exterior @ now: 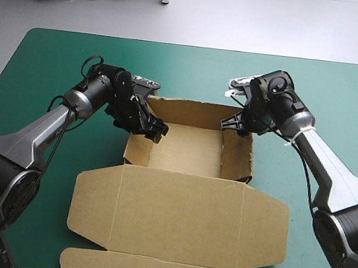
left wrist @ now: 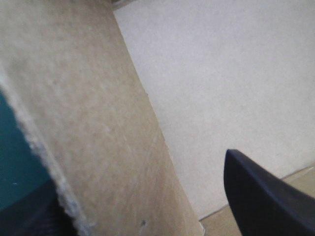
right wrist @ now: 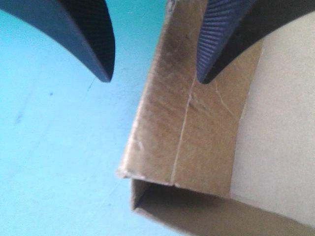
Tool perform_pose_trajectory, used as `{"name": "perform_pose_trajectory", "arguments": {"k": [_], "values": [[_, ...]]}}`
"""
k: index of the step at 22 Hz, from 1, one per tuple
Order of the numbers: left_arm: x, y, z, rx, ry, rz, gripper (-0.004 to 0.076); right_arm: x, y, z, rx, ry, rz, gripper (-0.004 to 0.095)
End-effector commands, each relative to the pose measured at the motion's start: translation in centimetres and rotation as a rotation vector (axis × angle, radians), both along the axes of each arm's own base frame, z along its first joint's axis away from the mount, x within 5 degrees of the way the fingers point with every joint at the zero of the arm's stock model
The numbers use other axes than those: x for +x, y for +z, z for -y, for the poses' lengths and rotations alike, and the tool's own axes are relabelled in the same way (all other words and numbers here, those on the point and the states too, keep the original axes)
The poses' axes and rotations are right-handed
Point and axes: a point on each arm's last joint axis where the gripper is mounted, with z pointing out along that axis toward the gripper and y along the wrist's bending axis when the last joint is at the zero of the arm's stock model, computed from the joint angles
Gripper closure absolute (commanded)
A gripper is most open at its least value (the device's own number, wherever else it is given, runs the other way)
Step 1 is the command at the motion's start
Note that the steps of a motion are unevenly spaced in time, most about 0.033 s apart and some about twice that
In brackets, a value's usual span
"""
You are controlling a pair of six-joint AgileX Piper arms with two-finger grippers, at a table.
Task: Fold the box
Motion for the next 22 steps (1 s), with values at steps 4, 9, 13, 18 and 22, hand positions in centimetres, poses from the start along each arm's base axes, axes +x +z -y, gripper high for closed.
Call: {"name": "perform_pose_trajectory", "arguments": {"k": [4, 9, 13, 18, 22], "values": [[0.0, 8.4, -1.0, 0.051, -0.023, 0.205, 0.0194, -1.2, 9.2, 1.1, 0.055, 0.015, 0.260, 0.0435], [-1.8, 16.3, -2.8, 0.064, 0.031, 0.443, 0.0211, -3.8, 14.5, 2.4, 0.099, 0.014, 0.419, 0.0435], [-5.3, 20.8, -4.2, -0.018, 0.087, 0.557, 0.0372, -5.3, 16.2, 3.2, 0.122, -0.013, 0.468, 0.0436], [-11.3, 25.7, -6.7, -0.098, 0.102, 0.706, 0.0714, -5.8, 16.8, 3.5, 0.158, -0.064, 0.480, 0.0435], [-16.0, 27.0, -8.3, -0.159, 0.082, 0.751, 0.0733, -5.0, 15.4, 3.1, 0.175, -0.114, 0.435, 0.0435]]}}
